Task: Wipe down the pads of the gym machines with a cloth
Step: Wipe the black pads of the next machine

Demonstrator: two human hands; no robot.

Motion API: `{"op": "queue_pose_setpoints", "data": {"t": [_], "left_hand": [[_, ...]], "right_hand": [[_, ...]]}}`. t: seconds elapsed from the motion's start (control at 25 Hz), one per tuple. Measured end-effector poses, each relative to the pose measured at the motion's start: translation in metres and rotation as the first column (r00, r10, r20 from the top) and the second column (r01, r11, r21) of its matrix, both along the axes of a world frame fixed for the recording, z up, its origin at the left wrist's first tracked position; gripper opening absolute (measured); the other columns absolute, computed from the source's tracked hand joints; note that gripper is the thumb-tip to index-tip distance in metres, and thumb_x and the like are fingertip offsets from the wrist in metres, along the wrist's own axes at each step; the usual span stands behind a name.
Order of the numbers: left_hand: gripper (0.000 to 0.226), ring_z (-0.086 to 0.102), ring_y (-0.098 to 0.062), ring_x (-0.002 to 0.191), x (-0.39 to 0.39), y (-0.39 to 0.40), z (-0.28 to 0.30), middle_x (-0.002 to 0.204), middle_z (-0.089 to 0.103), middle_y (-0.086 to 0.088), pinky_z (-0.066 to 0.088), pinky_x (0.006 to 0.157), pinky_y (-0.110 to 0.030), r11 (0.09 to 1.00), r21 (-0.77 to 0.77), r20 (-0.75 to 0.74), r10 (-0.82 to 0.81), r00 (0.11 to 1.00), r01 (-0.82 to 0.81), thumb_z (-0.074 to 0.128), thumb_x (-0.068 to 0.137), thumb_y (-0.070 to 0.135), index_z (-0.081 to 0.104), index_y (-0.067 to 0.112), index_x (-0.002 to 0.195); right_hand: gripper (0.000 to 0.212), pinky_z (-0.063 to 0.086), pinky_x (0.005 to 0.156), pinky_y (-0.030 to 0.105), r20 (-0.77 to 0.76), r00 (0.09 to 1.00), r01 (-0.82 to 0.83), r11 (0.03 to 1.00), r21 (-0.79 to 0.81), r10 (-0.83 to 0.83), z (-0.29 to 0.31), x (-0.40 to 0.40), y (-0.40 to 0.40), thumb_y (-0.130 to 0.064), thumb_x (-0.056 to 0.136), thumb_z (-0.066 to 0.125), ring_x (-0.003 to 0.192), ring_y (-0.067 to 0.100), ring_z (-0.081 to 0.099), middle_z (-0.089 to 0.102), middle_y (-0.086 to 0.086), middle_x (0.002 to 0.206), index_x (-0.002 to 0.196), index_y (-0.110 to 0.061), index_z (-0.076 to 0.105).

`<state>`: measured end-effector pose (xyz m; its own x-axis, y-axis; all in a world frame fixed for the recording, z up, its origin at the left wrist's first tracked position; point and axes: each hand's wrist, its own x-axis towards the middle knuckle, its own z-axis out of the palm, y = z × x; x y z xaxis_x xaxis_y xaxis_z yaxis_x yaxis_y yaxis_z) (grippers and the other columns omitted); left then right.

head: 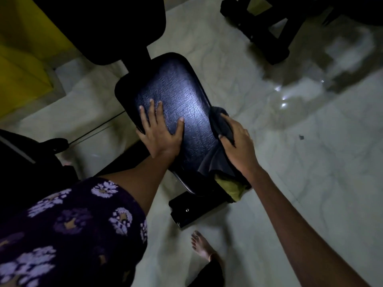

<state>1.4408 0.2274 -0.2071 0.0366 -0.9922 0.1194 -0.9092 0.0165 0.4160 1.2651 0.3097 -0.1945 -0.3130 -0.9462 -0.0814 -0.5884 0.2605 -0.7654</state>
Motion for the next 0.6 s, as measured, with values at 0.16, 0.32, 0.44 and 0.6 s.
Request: {"op": "queue_pose_setpoints", "data": {"t": [0.16, 0.32, 0.44, 0.6], "left_hand": [[0.08, 0.006, -0.02, 0.146, -0.002, 0.002, 0.002, 0.157, 0.018, 0.006, 0.015, 0.109, -0.059, 0.999, 0.032, 0.023, 0.015, 1.0, -0.015, 0.028, 0.08, 0.067, 0.03, 0.023, 0.147], [0.079, 0.006, -0.02, 0.146, -0.002, 0.002, 0.004, 0.157, 0.018, 0.006, 0.016, 0.107, -0.061, 0.998, 0.055, 0.028, 0.015, 0.999, -0.017, 0.031, 0.08, 0.065, 0.03, 0.023, 0.146], [0.078, 0.004, -0.019, 0.146, -0.001, 0.001, 0.004, 0.157, 0.017, 0.007, 0.017, 0.107, -0.062, 0.998, 0.063, 0.029, 0.01, 1.0, -0.012, 0.032, 0.08, 0.065, 0.03, 0.024, 0.147], [0.078, 0.004, -0.019, 0.146, -0.001, 0.001, 0.005, 0.158, 0.017, 0.006, 0.019, 0.106, -0.063, 0.997, 0.07, 0.031, 0.012, 0.999, -0.014, 0.033, 0.08, 0.063, 0.03, 0.022, 0.147]], "right_hand": [[0.059, 0.04, 0.102, 0.048, 0.218, 0.971, 0.099, 0.995, -0.005, -0.095, -0.016, -0.004, 0.046, -0.044, 0.081, 0.045, 0.12, 0.026, 0.052, 0.056, 0.003, 0.131, 0.13, -0.011, 0.051], [0.062, 0.039, 0.105, 0.039, 0.338, 0.94, 0.039, 0.999, 0.009, -0.039, -0.01, -0.013, -0.005, -0.048, 0.079, 0.051, 0.123, 0.017, 0.052, 0.059, 0.0, 0.13, 0.131, -0.014, 0.053], [0.065, 0.038, 0.106, 0.041, 0.308, 0.951, -0.014, 0.999, 0.034, 0.003, -0.004, -0.009, -0.053, -0.056, 0.077, 0.05, 0.126, 0.016, 0.05, 0.057, -0.004, 0.133, 0.133, -0.024, 0.05], [0.052, 0.038, 0.104, 0.029, 0.392, 0.92, -0.007, 0.998, 0.056, -0.016, -0.008, -0.013, -0.012, -0.042, 0.084, 0.051, 0.124, 0.015, 0.05, 0.056, -0.003, 0.132, 0.132, -0.021, 0.05]]}}
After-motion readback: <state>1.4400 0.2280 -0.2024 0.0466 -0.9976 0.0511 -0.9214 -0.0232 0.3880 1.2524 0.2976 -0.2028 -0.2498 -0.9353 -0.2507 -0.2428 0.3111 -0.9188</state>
